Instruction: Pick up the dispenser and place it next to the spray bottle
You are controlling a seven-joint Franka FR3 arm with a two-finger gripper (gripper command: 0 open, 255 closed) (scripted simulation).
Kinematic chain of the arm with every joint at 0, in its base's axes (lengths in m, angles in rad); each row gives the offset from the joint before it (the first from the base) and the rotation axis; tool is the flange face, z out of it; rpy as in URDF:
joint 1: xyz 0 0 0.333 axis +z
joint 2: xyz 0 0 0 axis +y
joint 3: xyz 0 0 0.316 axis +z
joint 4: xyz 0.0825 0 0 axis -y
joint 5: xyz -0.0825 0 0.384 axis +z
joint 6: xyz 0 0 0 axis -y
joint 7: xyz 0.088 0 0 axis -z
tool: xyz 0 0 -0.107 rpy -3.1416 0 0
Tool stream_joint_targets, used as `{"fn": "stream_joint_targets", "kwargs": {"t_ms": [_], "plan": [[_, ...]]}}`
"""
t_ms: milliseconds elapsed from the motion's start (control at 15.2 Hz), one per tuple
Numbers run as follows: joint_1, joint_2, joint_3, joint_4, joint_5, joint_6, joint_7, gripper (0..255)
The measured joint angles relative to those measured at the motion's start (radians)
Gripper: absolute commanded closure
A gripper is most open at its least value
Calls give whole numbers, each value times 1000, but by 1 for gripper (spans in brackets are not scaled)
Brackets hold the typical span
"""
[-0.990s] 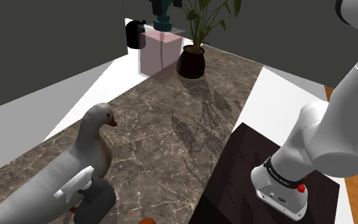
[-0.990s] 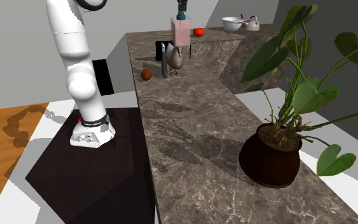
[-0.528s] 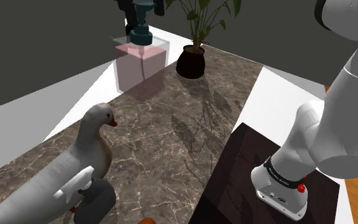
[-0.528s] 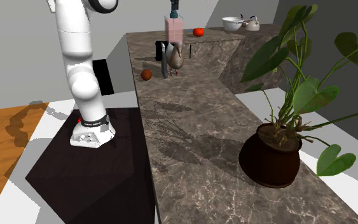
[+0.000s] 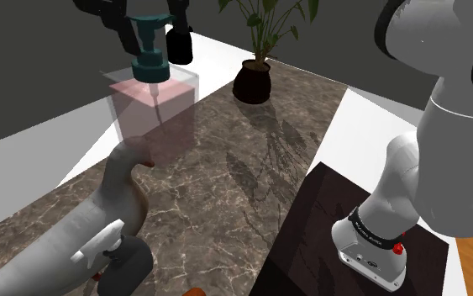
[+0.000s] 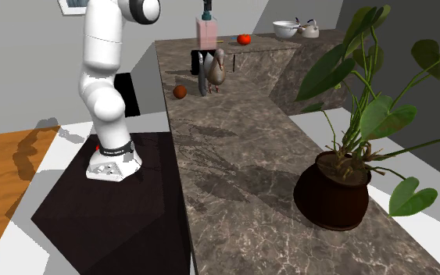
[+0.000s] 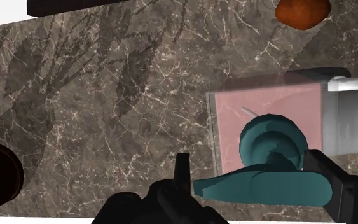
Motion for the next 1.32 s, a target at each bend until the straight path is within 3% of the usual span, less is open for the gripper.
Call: {"fn": "stream_joint_targets", "kwargs": {"t_ms": [462, 1320], "plan": [[-45, -116, 0, -277, 48, 165, 7, 255], [-76, -214, -8, -592, 84, 386, 8, 255]]}}
